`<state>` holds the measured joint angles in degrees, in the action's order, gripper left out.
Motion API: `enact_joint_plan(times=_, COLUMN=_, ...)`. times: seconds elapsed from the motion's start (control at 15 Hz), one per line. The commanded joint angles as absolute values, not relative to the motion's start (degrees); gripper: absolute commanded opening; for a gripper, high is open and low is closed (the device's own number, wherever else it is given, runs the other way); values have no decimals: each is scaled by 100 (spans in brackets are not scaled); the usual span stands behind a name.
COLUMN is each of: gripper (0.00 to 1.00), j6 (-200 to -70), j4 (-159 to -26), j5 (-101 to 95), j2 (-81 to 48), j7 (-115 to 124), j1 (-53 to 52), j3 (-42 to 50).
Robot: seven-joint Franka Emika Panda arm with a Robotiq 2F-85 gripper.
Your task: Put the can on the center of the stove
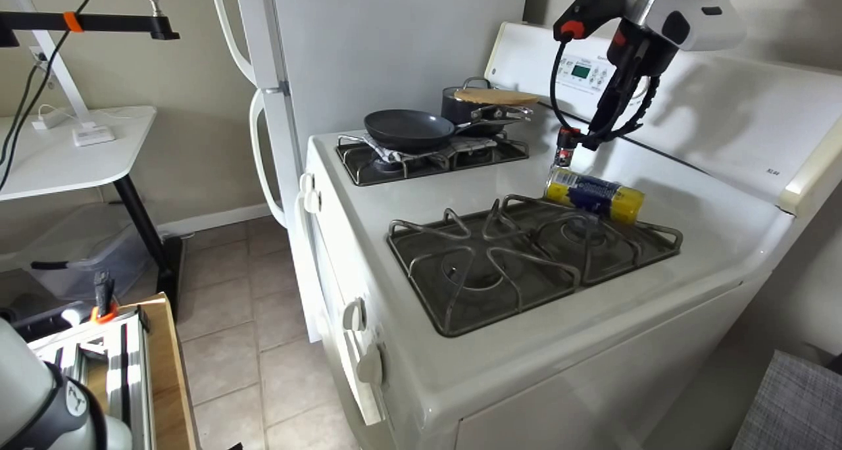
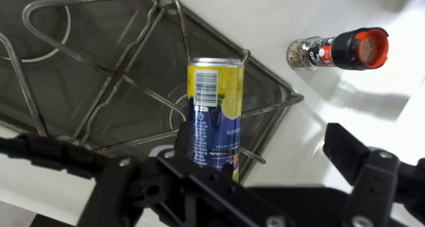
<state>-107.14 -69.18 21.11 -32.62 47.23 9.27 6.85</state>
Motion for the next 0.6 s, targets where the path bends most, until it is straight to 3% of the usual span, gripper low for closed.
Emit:
enact_joint_plan(times=0.0, gripper=100, j6=-10690, j4=-6950, j5=1980, j2=-3233, j7=4847, j1=913, j3=706)
enact_joint_plan(times=0.53, gripper=100, j6=-10595, j4=-7033, j5=1347, j2=-3559, j7=5287, j1=682, j3=841)
